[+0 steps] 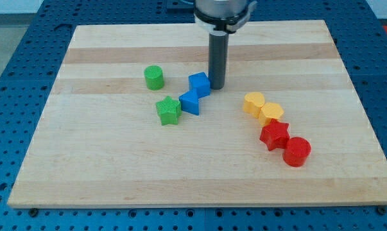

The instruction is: Push blue triangle closer to blue cube

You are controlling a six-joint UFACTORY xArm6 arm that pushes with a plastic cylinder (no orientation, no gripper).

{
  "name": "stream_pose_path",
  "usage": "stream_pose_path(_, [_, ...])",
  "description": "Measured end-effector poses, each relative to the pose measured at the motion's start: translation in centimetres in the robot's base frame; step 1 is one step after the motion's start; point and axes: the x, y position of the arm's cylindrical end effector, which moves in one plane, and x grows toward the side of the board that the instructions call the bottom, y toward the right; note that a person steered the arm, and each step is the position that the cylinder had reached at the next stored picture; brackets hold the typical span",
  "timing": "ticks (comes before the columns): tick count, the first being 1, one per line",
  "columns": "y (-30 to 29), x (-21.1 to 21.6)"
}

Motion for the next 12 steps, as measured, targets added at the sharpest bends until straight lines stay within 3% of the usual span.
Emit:
stream_pose_path(3, [-4.5, -1.0])
stream_pose_path(5, [-6.3, -5.4])
stream_pose_path(7, [0.7, -6.6])
stream_pose_path(8, [2.7, -5.0])
stream_pose_path(9, [3.3, 3.3])
stream_pose_path(10, [2.7, 7.1])
stream_pose_path(12, [-0.4, 7.5])
